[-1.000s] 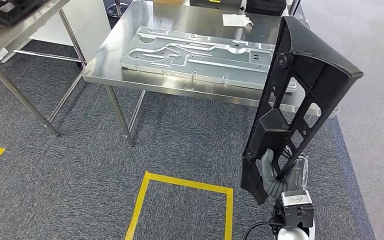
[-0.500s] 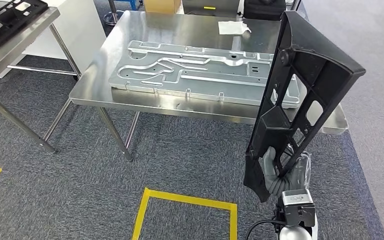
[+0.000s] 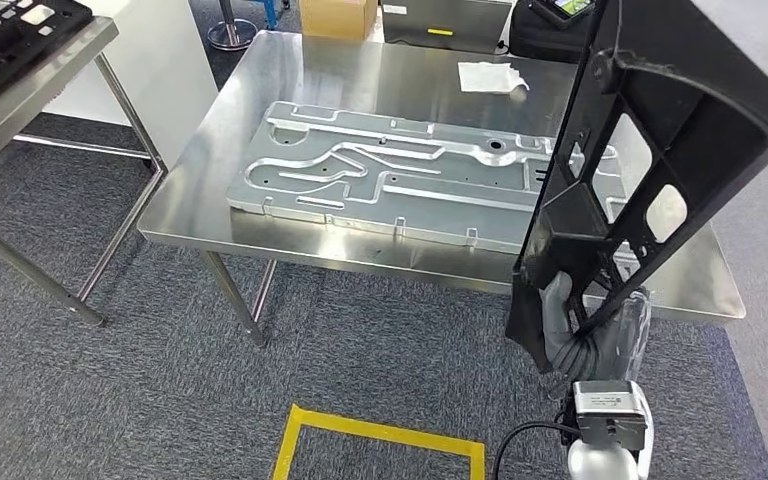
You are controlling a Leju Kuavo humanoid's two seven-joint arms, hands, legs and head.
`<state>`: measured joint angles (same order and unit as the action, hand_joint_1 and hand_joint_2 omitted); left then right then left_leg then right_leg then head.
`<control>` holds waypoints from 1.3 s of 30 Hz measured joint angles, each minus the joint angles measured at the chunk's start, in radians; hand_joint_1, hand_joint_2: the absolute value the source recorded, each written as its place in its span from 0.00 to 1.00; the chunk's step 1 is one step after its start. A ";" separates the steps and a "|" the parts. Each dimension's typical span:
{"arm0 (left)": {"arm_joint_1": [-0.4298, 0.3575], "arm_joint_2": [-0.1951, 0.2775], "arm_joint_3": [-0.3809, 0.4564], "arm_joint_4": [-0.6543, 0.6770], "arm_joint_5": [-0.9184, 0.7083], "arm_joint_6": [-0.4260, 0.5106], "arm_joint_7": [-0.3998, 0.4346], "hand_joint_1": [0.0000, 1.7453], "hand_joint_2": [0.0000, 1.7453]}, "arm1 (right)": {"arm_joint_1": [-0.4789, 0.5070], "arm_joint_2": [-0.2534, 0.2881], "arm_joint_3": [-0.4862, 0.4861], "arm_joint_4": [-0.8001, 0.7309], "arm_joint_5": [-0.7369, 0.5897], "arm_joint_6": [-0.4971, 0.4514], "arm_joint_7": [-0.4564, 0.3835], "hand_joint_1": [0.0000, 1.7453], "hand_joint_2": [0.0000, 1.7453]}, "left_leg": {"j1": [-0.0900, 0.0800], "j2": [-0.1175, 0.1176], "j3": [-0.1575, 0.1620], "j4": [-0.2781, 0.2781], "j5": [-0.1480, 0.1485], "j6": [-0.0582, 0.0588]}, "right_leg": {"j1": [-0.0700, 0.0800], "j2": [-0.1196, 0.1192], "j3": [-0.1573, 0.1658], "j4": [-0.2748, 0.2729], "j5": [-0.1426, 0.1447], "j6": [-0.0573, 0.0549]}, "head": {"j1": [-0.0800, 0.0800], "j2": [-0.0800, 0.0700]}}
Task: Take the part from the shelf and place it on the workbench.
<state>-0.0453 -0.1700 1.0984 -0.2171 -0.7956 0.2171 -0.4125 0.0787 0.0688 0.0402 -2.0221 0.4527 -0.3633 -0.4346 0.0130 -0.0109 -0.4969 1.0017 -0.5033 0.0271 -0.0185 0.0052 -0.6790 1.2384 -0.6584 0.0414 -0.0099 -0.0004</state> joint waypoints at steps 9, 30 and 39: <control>-0.017 -0.006 0.011 0.000 0.011 -0.001 0.002 0.00 1.00 | -0.086 -0.029 -0.002 0.014 0.004 0.004 0.014 1.00 1.00 | 0.003 0.001 0.030 0.127 -0.031 -0.049 | 0.009 -0.004 0.053 -0.208 0.235 -0.058 | -0.002 0.000; -0.022 -0.009 0.042 0.001 0.024 0.016 -0.004 0.00 1.00 | -0.341 -0.032 0.019 0.225 0.182 -0.094 0.141 1.00 1.00 | -0.015 0.002 -0.181 0.036 0.124 -0.020 | 0.035 0.002 0.182 -0.225 0.110 -0.057 | 0.003 0.000; -0.026 -0.007 0.044 0.001 0.007 -0.003 -0.013 0.00 1.00 | -0.601 -0.037 0.082 0.536 0.344 -0.080 0.181 1.00 1.00 | -0.014 0.001 -0.174 0.035 0.125 -0.020 | 0.033 0.001 0.187 -0.225 0.110 -0.056 | 0.003 0.000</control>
<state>-0.0710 -0.1772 1.1421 -0.2159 -0.7884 0.2141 -0.4255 -0.5223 0.0317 0.1219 -1.4864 0.7970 -0.4433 -0.2538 -0.0014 -0.0095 -0.6712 1.0369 -0.3785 0.0070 0.0148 0.0058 -0.4924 1.0133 -0.5488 -0.0146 -0.0069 -0.0004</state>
